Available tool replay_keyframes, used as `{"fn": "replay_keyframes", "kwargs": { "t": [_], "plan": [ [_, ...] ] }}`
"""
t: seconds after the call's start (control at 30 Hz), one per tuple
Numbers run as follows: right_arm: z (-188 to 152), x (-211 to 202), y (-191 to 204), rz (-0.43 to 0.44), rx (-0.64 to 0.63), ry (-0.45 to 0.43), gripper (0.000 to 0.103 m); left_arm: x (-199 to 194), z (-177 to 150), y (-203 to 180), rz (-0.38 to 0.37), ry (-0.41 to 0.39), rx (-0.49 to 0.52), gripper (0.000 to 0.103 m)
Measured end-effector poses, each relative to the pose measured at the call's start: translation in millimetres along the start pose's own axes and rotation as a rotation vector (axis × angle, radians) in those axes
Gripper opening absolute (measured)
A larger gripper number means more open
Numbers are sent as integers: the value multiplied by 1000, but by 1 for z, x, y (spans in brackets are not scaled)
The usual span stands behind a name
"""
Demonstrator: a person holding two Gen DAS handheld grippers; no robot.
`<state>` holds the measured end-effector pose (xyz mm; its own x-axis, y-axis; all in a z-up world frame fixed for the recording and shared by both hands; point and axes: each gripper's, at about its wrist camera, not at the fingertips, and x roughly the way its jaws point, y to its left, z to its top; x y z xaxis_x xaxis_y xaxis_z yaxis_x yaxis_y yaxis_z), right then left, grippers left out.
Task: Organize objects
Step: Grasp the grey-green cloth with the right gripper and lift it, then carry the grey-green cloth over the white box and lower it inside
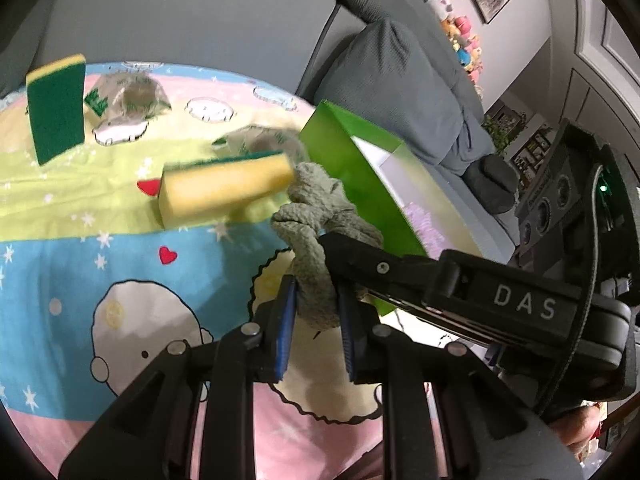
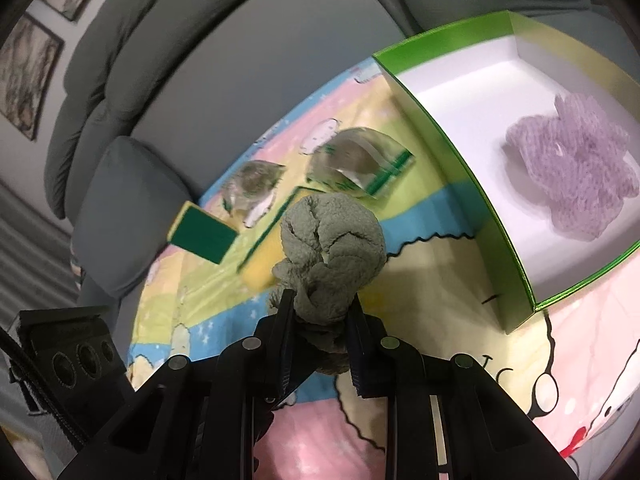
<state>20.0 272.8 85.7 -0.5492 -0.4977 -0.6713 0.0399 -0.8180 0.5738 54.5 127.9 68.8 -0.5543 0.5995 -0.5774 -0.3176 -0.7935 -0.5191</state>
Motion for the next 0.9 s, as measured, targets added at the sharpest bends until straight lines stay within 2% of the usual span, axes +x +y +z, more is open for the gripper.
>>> {"fn": "replay_keyframes", "kwargs": {
  "t": [0.3,0.9],
  "plan": [
    [-2,-21,20,63,-59,-57,26,-26,4,-8,-39,-70,30,18],
    [-3,-35,32,82,-99,-88,26,-40,6,-16,-24,-107,76,18]
  ]
}}
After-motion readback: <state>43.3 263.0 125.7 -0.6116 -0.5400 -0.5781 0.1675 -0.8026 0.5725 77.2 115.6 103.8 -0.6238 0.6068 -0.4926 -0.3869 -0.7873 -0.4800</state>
